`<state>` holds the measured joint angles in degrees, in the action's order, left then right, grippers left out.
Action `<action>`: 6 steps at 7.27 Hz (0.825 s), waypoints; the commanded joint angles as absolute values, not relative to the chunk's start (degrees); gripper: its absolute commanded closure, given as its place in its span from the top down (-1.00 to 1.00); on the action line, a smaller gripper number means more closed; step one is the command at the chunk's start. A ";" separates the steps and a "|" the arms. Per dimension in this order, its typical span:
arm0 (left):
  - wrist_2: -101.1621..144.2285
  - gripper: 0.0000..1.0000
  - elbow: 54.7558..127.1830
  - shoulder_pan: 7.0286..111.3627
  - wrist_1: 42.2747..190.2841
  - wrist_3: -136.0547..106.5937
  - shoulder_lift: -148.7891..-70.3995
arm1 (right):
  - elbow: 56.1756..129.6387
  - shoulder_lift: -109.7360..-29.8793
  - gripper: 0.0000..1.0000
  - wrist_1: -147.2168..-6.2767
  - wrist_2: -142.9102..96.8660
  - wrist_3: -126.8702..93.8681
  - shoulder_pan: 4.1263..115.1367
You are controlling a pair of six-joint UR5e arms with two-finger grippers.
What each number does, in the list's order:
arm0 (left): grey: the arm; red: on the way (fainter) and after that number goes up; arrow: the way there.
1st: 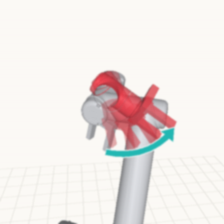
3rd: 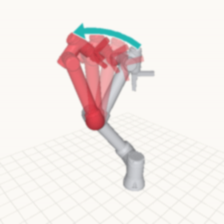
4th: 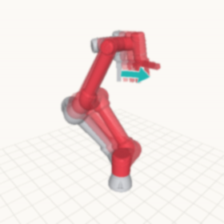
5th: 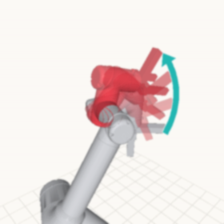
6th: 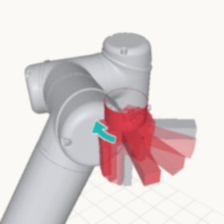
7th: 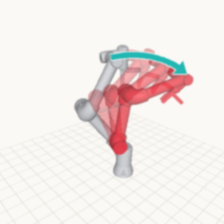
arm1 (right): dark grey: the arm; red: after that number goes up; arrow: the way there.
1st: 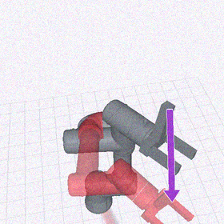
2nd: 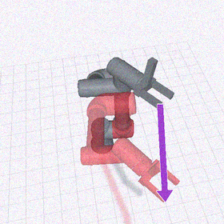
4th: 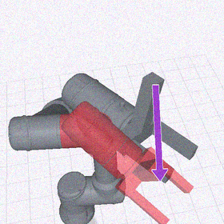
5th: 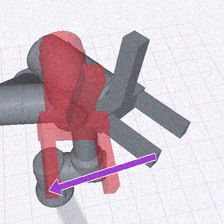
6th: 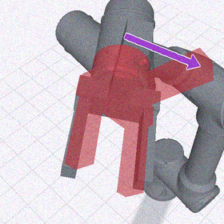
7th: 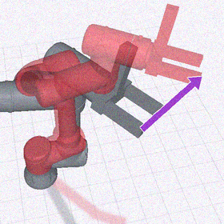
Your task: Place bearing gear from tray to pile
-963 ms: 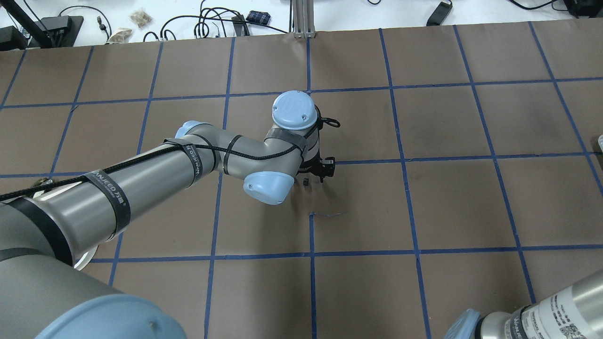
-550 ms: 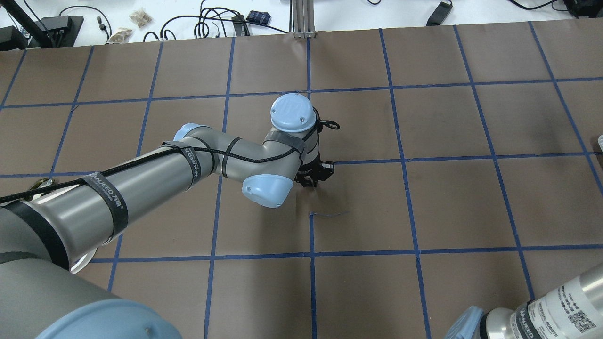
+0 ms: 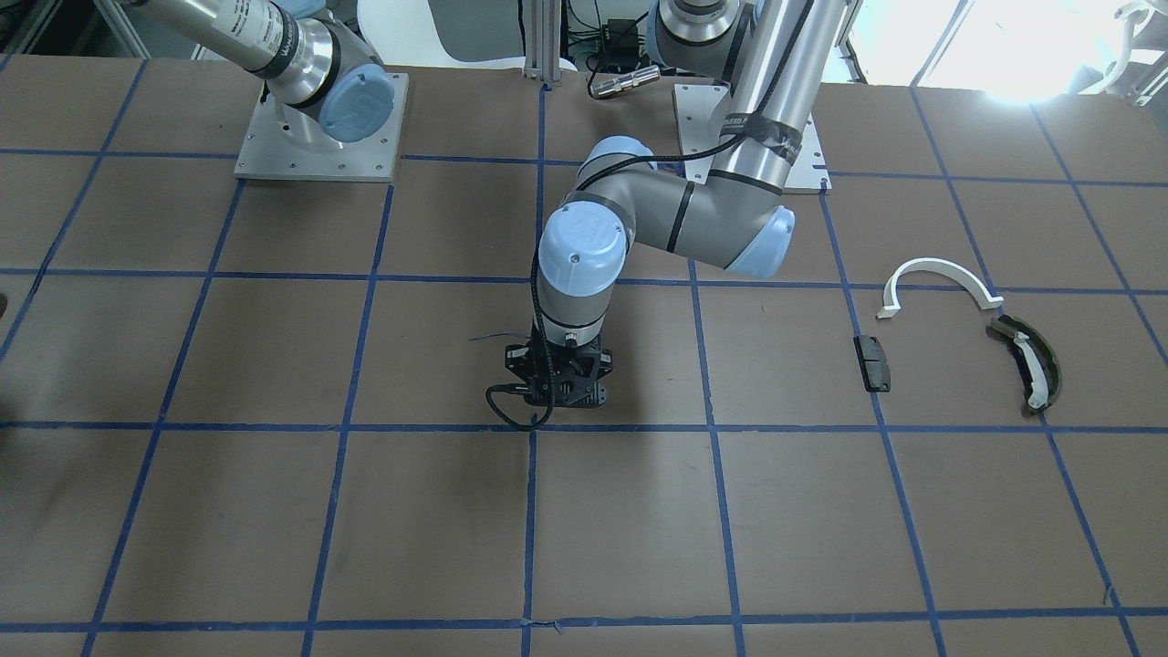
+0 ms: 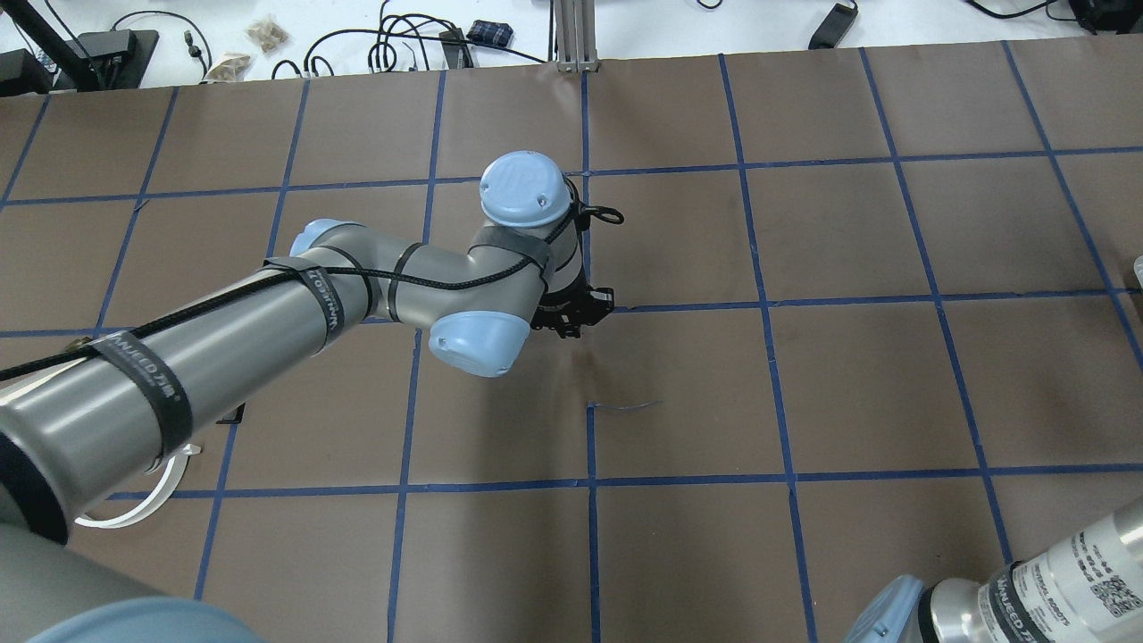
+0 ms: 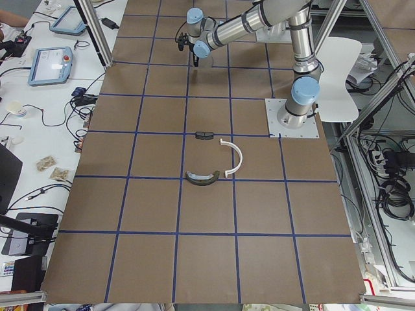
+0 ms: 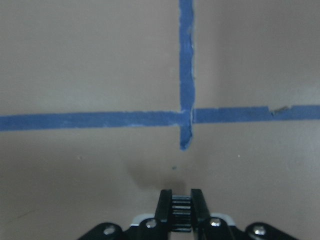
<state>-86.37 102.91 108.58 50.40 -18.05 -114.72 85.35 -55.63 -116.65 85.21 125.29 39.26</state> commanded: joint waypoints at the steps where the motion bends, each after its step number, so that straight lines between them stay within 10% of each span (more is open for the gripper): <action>1: -90.32 -1.00 102.83 99.02 56.49 -8.91 -107.26 | 86.83 -55.37 0.80 -118.04 85.17 126.03 39.11; 6: -94.77 -1.00 103.71 69.59 60.73 22.36 -100.28 | 91.84 -55.46 0.75 -125.77 85.43 127.97 39.11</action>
<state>-96.88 103.59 78.55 60.42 14.68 -100.20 91.26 -55.44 -124.96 85.42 127.78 39.10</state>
